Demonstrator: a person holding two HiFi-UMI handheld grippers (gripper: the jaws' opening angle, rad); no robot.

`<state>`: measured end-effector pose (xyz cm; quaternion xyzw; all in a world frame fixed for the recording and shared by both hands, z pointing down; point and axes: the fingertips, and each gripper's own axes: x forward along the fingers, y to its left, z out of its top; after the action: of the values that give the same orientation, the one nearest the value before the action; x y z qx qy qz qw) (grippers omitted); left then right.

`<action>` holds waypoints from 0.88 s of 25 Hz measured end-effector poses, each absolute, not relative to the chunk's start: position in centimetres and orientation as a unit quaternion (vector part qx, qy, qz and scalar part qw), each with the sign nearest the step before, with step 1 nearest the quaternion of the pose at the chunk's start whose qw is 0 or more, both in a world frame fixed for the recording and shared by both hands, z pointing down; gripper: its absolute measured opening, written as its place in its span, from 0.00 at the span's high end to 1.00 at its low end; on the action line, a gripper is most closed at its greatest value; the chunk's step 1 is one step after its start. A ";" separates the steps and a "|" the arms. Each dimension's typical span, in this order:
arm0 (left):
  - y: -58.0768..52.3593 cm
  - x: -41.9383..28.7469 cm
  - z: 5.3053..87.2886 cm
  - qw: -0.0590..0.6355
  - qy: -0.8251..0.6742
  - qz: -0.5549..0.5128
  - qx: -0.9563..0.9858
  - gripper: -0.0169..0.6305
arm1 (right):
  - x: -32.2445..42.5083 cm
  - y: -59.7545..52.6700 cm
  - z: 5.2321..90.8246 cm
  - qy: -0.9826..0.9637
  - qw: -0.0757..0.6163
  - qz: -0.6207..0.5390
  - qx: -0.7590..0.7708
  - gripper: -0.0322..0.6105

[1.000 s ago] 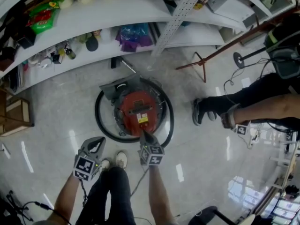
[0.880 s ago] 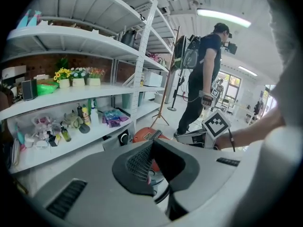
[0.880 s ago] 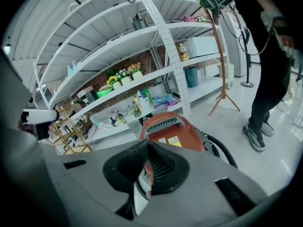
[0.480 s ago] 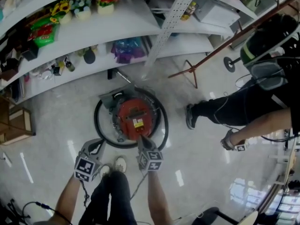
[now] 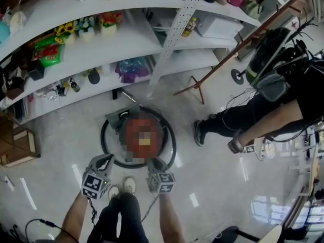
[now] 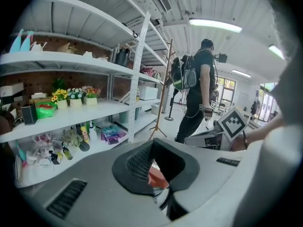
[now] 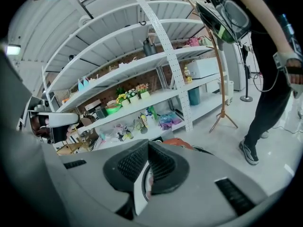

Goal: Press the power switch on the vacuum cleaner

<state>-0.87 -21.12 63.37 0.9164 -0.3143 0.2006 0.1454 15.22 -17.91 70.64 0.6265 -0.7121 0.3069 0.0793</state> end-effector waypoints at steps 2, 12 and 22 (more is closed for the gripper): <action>-20.9 -1.0 62.2 0.141 -0.312 0.199 0.918 0.96 | 15.1 -17.4 69.2 -0.712 0.075 0.303 0.629 0.93; -19.6 -1.7 57.3 0.129 -0.306 0.194 0.923 0.96 | 13.8 -14.9 63.4 -0.714 0.077 0.291 0.632 0.93; -18.7 -1.8 53.5 0.114 -0.307 0.183 0.927 0.96 | 14.4 -13.5 59.4 -0.707 0.066 0.278 0.647 0.93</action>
<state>-1.82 -18.66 53.51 0.9270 -0.3072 0.1826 0.1139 14.43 -13.49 59.35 0.6468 -0.7071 0.2779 0.0658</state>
